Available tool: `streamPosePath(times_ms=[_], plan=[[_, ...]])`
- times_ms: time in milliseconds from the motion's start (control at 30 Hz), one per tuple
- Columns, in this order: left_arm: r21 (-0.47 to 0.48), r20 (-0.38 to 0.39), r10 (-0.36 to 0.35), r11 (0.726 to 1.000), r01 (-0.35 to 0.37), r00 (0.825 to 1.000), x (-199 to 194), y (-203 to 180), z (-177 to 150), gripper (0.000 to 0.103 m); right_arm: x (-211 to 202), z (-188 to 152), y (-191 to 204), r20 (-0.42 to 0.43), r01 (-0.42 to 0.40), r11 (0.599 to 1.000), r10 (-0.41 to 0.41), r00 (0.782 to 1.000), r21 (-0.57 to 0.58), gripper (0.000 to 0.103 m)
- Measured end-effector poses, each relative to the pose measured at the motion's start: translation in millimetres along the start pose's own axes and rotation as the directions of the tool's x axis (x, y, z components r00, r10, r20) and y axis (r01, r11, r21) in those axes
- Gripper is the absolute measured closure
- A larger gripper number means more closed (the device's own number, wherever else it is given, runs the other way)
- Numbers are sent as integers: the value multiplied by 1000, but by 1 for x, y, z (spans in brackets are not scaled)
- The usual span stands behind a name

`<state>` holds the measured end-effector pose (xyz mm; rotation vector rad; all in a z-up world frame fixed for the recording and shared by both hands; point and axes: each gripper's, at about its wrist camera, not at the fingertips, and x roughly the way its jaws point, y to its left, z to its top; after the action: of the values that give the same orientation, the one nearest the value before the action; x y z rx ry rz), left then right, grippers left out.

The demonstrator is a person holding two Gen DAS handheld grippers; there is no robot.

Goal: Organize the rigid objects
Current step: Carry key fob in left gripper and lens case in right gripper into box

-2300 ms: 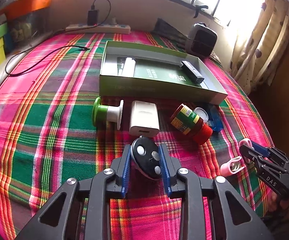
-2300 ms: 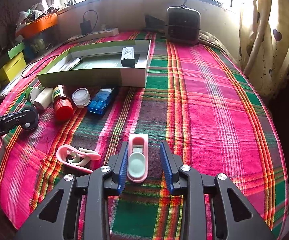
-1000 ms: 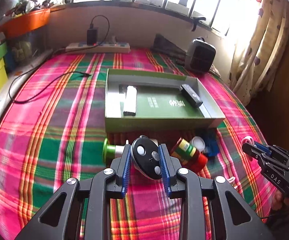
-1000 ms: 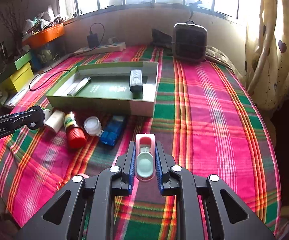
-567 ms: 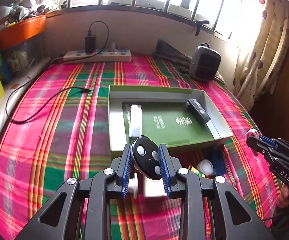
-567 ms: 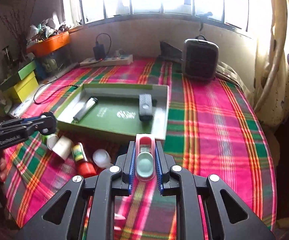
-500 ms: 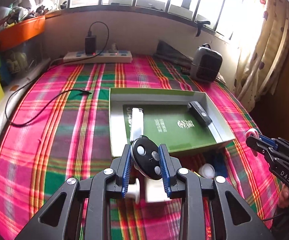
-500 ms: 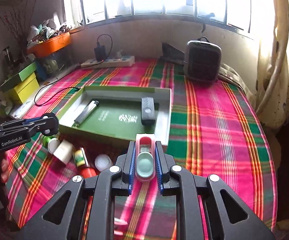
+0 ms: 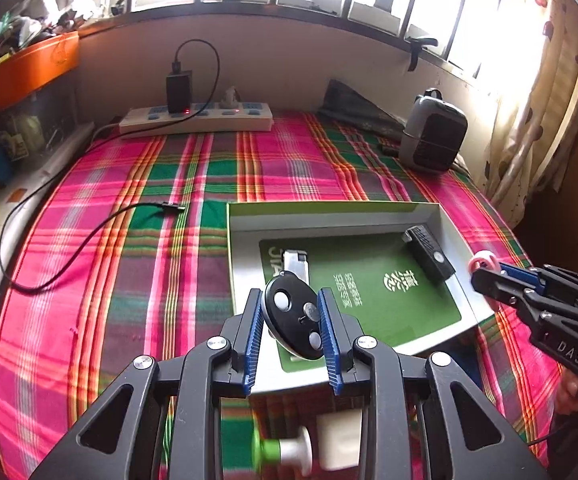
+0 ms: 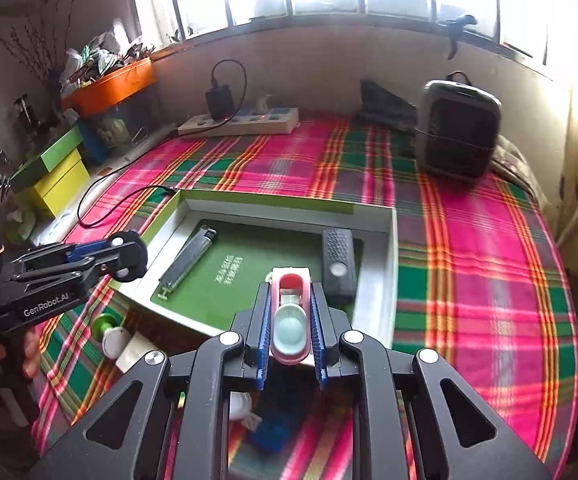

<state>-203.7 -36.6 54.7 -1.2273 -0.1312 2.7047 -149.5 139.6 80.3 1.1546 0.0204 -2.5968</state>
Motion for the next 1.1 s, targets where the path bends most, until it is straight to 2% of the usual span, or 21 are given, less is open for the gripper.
streamPosePath(times_ms=[367,767,1100], plan=[[19,-41,2,1000,-2,999,33,3,17,77,42,22,1,-59,-42,999,42,997,4,84],[20,-64,14,1000,-12,998,55,9,29,77,88,33,5,-131,-22,999,19,991,-26,84],[26,-67,13,1000,-11,998,62,7,32,77,103,35,0,-150,0,1000,-4,989,-23,84]])
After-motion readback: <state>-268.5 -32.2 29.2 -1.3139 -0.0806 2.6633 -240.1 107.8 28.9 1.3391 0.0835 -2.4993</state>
